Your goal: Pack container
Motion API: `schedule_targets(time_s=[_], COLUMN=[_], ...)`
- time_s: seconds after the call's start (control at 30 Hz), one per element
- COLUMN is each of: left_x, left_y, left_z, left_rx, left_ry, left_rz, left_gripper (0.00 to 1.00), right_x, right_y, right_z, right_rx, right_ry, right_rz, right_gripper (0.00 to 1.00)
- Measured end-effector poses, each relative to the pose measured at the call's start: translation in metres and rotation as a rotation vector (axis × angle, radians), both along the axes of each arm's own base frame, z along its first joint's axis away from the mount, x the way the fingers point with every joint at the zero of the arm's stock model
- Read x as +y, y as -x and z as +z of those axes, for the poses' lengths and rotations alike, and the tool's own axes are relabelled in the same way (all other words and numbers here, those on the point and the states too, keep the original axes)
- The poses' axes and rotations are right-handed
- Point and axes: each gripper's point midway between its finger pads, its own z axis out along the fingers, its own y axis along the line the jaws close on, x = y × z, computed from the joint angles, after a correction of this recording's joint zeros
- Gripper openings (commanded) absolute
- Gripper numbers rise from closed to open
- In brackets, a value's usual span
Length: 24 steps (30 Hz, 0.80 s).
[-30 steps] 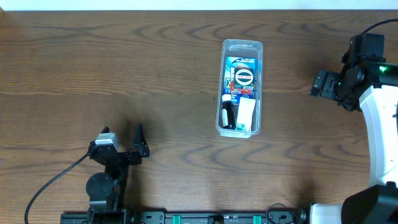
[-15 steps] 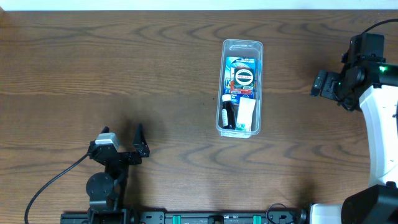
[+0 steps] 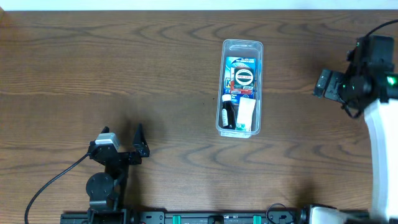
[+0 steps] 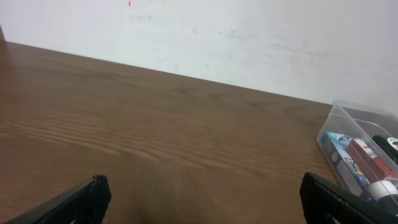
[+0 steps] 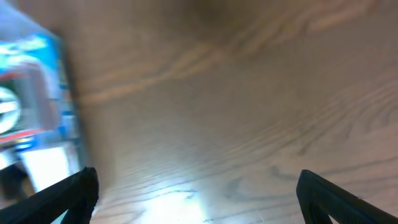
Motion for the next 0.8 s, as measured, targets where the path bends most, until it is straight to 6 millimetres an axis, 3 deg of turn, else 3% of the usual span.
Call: schedule_targets(time_s=[0.23, 0.33, 0.57, 0.8], left_x=[0.000, 0.000, 0.000, 0.000], left_y=[0.000, 0.000, 0.000, 0.000], left_z=[0.000, 0.000, 0.000, 0.000], left_rx=[0.000, 0.000, -0.001, -0.001], left_ry=[0.000, 0.000, 0.000, 0.000], left_rz=[0.000, 0.000, 0.003, 0.003], left_gripper=[0.98, 0.98, 0.98, 0.98], right_x=[0.017, 0.022, 0.028, 0.041], right_y=[0.030, 0.042, 0.069, 0.073], right_z=[0.083, 0.099, 0.078, 0.045], right_rx=[-0.315, -0.447, -0.696, -0.928], right_ry=[0.063, 0.074, 0.079, 0.057], right_rz=[0.047, 0.059, 0.072, 0.139], right_gripper=[0.99, 0.99, 0.99, 0.99])
